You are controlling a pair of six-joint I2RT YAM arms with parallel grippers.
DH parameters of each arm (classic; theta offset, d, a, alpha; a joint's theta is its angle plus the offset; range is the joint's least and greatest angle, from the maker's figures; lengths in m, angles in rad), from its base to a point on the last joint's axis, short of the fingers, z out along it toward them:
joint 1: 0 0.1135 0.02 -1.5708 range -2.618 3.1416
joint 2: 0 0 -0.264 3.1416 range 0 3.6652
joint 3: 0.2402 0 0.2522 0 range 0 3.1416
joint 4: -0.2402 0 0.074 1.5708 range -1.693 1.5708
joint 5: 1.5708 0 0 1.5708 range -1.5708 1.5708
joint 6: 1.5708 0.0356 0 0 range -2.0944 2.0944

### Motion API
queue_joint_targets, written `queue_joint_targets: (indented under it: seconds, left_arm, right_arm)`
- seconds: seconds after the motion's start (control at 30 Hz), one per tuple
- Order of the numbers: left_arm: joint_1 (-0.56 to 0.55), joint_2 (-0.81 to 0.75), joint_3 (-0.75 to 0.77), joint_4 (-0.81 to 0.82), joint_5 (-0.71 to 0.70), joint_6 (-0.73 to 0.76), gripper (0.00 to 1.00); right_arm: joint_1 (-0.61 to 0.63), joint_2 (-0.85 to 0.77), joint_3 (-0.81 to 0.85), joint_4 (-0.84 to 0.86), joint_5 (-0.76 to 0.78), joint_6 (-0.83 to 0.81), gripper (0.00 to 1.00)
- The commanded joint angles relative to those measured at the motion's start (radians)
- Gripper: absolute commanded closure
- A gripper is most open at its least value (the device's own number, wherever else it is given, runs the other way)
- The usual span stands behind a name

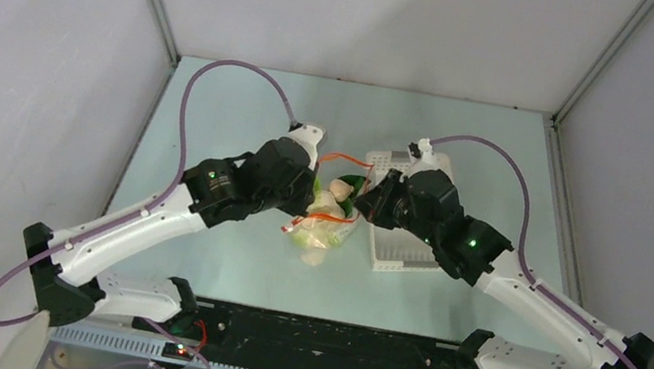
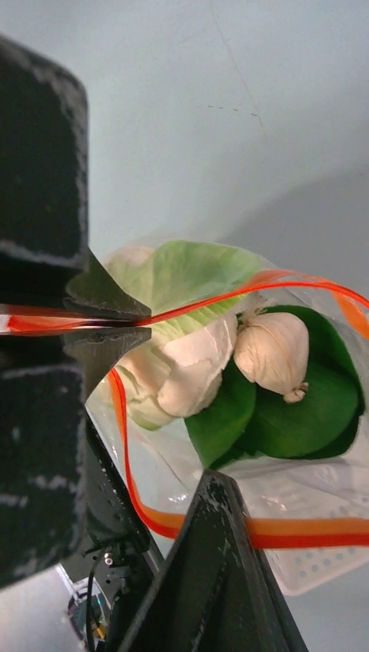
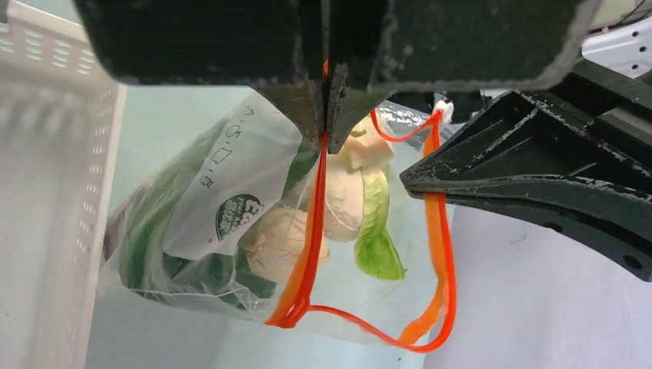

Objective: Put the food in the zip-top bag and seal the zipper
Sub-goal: Adjust the zipper food storage bag at the center of the board.

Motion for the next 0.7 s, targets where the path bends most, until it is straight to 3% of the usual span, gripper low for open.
queue_joint_targets:
  seconds: [0.0, 0.03, 0.2, 0.3, 0.37, 0.57, 0.67]
  left_arm:
    - [0.002, -0.022, 0.004, 0.137, 0.006, 0.030, 0.85]
    - [0.002, -0.024, 0.003, 0.132, 0.004, 0.026, 0.81]
    - [0.002, -0.113, -0.059, 0.114, -0.034, -0.007, 0.40]
    - [0.001, -0.201, -0.132, 0.092, -0.058, -0.012, 0.08]
    - [0.002, -0.304, -0.181, 0.077, -0.043, -0.012, 0.01]
    - [0.001, -0.550, -0.382, 0.064, 0.040, -0.053, 0.00]
    - [-0.002, -0.633, -0.491, 0.154, 0.111, -0.056, 0.00]
  right_arm:
    - [0.022, -0.020, -0.002, 0.073, 0.086, 0.107, 1.00]
    - [0.019, -0.021, -0.007, 0.069, 0.108, 0.127, 1.00]
    - [0.002, -0.040, -0.027, 0.066, 0.159, 0.161, 1.00]
    - [-0.015, -0.045, -0.031, 0.058, 0.163, 0.164, 1.00]
    - [-0.020, -0.045, -0.031, 0.052, 0.163, 0.166, 1.00]
    - [-0.020, -0.023, -0.031, 0.048, 0.155, 0.175, 1.00]
    - [-0.018, -0.015, -0.031, 0.046, 0.149, 0.184, 1.00]
